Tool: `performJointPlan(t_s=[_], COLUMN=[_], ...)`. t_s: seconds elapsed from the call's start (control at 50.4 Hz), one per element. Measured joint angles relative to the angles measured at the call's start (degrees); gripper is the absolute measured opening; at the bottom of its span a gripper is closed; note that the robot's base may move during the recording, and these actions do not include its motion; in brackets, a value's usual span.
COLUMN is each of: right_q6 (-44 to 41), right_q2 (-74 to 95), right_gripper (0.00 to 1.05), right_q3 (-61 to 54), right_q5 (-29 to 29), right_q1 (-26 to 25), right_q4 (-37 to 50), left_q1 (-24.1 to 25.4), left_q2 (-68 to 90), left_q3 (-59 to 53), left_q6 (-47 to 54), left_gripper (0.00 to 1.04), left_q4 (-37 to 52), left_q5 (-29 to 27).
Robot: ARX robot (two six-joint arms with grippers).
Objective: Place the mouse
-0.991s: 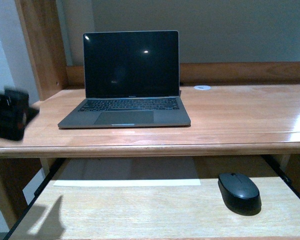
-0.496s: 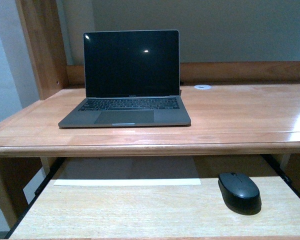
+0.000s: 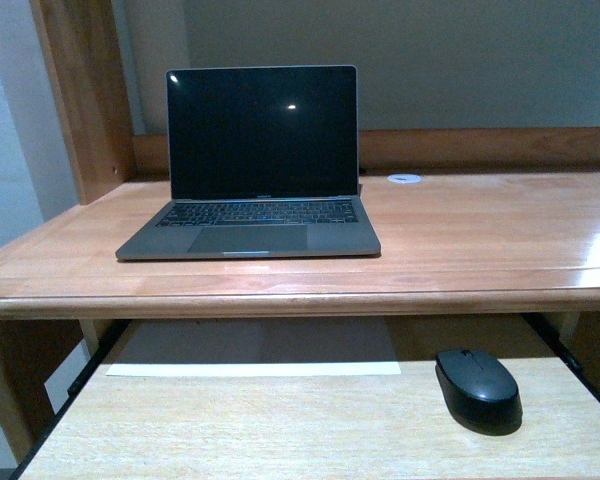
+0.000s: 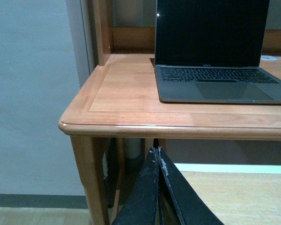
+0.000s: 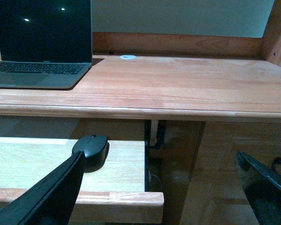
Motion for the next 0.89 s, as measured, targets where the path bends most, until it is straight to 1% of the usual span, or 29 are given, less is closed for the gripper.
performJointPlan(t_s=[0.218, 0.258, 0.297, 0.396, 0.892], right_q6=[0.0, 0.0, 0.0, 0.0, 0.0], right_q2=[0.0, 0.0, 0.0, 0.0, 0.0], right_gripper=[0.98, 0.98, 0.98, 0.98, 0.98], right_q3=[0.0, 0.0, 0.0, 0.0, 0.0], right_q5=[0.0, 0.0, 0.0, 0.0, 0.0], right_q1=[0.0, 0.0, 0.0, 0.0, 0.0], right_q4=[0.0, 0.0, 0.0, 0.0, 0.0], left_q1=[0.0, 0.0, 0.0, 0.0, 0.0], left_q2=[-6.67, -6.32, -6.64, -9.53, -25.86], left_q3=[-2.34, -3.69, -4.26, -6.08, -6.16], left_q6=[-0.02, -0.02, -0.02, -0.04, -0.26], left_gripper=[0.02, 0.02, 0.02, 0.02, 0.02], left_q4=[-3.52, -0.11, -0.07, -4.55, -18.21], left_q5=[-0.02, 0.0, 0.0, 0.0, 0.07])
